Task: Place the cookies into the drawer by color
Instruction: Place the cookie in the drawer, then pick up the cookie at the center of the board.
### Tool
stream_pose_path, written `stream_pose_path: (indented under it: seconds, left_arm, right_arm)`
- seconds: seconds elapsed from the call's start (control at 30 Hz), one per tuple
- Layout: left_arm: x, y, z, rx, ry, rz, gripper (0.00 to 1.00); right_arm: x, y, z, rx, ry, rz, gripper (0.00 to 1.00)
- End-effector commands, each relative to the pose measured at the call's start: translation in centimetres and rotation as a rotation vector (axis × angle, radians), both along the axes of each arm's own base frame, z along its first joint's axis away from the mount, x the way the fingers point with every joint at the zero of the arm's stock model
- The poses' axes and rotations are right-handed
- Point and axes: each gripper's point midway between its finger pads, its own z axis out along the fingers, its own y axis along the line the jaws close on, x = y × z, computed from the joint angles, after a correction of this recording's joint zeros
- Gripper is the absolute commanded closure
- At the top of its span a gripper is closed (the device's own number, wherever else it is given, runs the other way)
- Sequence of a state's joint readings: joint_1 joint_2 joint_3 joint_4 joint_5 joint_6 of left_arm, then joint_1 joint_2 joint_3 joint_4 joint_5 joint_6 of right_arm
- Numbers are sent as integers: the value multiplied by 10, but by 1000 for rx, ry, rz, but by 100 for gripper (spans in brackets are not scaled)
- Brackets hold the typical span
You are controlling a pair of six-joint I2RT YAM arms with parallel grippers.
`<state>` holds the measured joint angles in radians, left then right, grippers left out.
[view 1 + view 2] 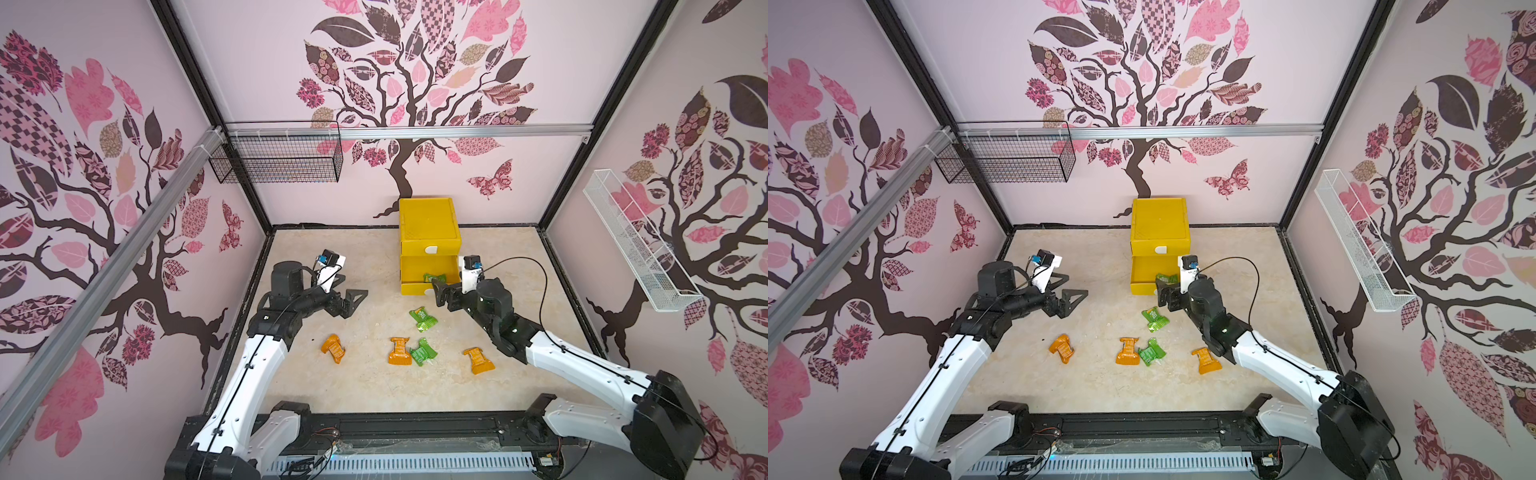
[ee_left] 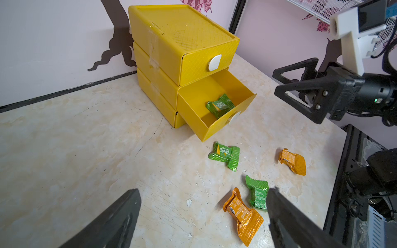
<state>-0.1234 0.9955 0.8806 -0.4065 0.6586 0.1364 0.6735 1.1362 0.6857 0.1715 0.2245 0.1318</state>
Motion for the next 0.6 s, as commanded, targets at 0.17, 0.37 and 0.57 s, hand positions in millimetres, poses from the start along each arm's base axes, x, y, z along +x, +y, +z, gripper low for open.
stream_pose_path:
  seconds: [0.17, 0.37, 0.57]
  left_arm:
    - [-3, -2, -2, 2, -6, -18, 4]
    - [-2, -1, -5, 0, -3, -13, 3]
    - [0, 2, -5, -3, 1, -5, 3]
  right_arm:
    - [-30, 6, -42, -28, 81, 30, 1]
    - [-37, 10, -74, -20, 167, 32, 3]
    - [-39, 15, -99, -42, 199, 32, 3]
